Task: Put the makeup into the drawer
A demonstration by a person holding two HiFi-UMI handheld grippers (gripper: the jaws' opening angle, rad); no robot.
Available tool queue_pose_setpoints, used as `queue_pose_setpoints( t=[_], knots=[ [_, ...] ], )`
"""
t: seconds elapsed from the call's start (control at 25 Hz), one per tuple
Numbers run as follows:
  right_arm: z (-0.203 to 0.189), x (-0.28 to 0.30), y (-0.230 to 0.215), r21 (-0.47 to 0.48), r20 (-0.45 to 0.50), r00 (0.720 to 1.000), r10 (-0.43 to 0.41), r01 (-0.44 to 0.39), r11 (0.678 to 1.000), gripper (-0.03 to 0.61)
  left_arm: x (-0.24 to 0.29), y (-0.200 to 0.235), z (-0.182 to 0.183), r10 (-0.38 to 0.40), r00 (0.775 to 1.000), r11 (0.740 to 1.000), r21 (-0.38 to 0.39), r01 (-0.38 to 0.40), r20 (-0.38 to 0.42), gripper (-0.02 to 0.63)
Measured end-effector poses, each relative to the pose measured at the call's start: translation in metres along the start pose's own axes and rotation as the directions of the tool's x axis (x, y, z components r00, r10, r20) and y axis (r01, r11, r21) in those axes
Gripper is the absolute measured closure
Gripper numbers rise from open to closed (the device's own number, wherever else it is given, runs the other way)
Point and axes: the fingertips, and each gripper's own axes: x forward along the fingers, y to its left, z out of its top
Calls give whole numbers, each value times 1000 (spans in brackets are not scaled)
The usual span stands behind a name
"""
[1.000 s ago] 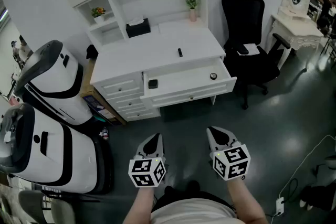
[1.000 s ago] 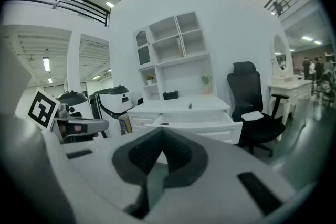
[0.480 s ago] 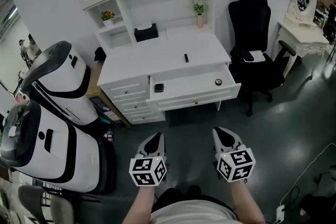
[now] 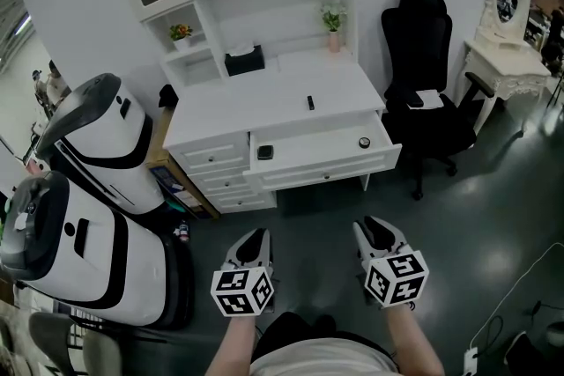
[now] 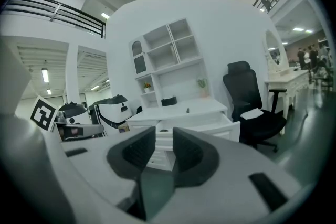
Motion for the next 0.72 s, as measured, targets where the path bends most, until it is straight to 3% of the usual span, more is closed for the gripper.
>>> queue_pose_setpoints(
  t=[0.32, 0.72],
  knots=[
    [1, 5, 2, -2, -7, 1000, 12, -12, 1000, 471, -4, 2, -4, 15, 1000, 1000, 7, -15, -7, 575],
    [1, 31, -1, 23, -34, 999, 26, -25, 999, 371, 14, 14, -6, 18, 999, 1000, 12, -18, -36, 577]
  ],
)
